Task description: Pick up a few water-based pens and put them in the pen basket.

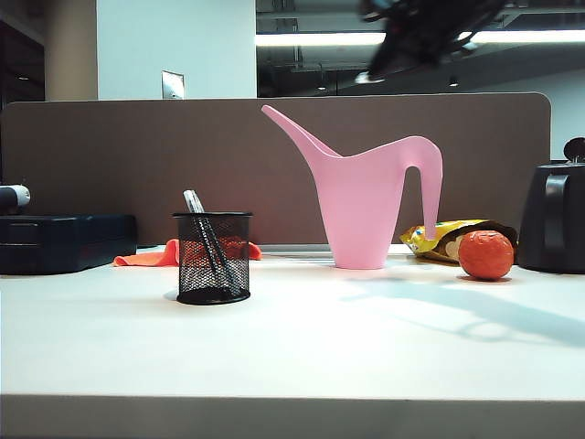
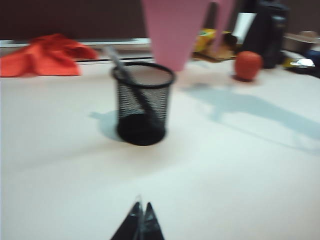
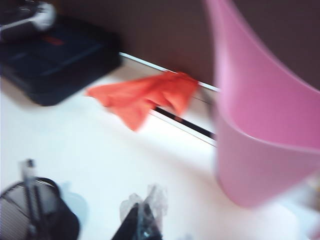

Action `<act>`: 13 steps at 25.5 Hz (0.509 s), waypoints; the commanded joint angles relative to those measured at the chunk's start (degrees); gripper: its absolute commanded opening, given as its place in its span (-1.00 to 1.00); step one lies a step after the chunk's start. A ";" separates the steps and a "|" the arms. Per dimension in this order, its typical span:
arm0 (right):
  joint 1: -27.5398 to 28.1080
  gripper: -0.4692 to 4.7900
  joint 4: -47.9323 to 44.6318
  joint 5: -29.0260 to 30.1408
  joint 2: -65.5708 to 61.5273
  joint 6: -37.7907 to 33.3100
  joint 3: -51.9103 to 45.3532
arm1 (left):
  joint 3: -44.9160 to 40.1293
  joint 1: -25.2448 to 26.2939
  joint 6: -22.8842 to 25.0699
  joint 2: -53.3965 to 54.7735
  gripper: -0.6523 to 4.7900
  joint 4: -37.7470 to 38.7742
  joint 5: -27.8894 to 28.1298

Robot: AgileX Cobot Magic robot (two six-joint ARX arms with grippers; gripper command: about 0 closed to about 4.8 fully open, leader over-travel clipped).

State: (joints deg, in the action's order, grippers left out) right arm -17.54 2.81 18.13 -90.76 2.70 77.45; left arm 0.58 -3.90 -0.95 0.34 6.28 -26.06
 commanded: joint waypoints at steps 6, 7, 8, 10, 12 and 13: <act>11.45 -0.84 4.55 -0.11 18.03 0.35 -13.18 | 0.13 0.04 0.11 0.02 -0.78 -0.83 10.08; 12.70 -0.84 4.46 -0.28 21.18 0.35 -16.20 | 0.13 0.04 0.09 0.02 -0.78 -0.83 11.15; 13.57 -0.84 4.46 -0.48 23.52 0.35 -18.34 | 0.13 0.04 0.09 0.02 -0.78 -0.87 11.56; 15.15 -0.84 4.48 -0.98 27.69 0.33 -22.14 | 0.13 0.04 0.07 0.02 -0.78 -1.11 12.37; 16.55 -0.84 4.50 -4.33 33.73 -0.24 -27.54 | 0.11 0.04 0.09 0.02 -0.78 -1.97 13.92; 16.57 -0.84 4.35 -6.34 36.09 -1.31 -29.59 | 0.13 0.07 0.07 0.02 -0.78 -2.19 14.51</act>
State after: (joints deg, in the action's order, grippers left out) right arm -0.89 8.25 15.00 -57.10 2.76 49.98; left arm 0.58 -3.90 -0.95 0.34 5.67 -12.91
